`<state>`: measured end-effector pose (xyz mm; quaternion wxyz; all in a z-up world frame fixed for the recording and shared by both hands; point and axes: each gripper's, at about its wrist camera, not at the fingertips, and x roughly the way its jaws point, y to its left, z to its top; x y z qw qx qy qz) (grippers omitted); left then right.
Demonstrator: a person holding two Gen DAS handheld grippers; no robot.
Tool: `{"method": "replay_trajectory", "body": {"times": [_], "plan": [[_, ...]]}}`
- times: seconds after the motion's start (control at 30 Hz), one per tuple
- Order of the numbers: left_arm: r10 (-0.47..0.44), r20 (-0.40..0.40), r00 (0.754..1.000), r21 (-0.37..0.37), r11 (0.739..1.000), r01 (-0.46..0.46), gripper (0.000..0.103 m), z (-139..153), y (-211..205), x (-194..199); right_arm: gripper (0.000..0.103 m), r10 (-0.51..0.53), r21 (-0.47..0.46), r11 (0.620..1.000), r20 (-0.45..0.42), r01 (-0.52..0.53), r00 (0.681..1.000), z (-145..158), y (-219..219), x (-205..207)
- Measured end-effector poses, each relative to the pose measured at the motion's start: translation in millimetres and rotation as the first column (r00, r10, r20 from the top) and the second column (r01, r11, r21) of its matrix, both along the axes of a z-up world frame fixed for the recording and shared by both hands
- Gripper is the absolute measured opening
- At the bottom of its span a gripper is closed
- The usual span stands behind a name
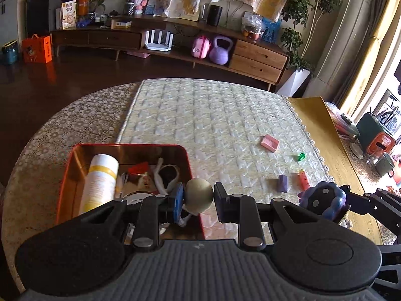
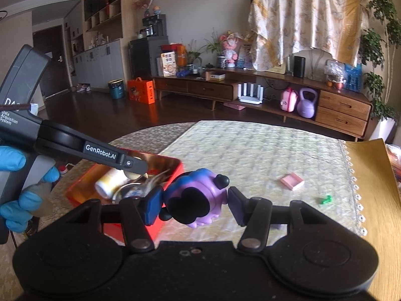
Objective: Organize rigid objects
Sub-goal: 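Carry the ball and plush toy into the red box and open both tools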
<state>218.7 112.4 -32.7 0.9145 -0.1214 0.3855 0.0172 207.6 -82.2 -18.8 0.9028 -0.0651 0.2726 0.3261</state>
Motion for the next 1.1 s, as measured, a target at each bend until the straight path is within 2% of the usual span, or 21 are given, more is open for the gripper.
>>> {"method": "replay_trajectory", "body": {"times": [0.23,0.47,0.67,0.8,1.1], "plan": [[0.050,-0.011,0.999,0.007,0.999,-0.050,0.025,-5.2,43.3,-9.3,0.056,0.068,-0.015,0.998,-0.016,-0.068,0.998,-5.0,40.2,-12.1],[0.083,-0.041,0.996,0.004,0.997,-0.083,0.025,-22.9,74.3,-6.0,0.056,0.123,-0.037,0.991,-0.043,-0.125,0.991,-17.1,77.2,-16.6],[0.090,-0.051,0.995,0.001,0.996,-0.090,0.025,-33.1,86.8,-1.4,0.056,0.145,-0.055,0.987,-0.072,-0.149,0.987,-29.0,101.1,-12.6],[0.082,-0.058,0.995,0.004,0.997,-0.082,0.025,-38.4,91.8,-3.7,0.056,0.155,-0.069,0.985,-0.058,-0.158,0.986,-29.9,112.1,-7.5],[0.058,-0.114,0.992,-0.009,0.998,-0.059,0.025,-60.2,95.3,-17.7,0.056,0.139,-0.079,0.987,-0.045,-0.142,0.989,-37.3,138.8,32.5]]}}
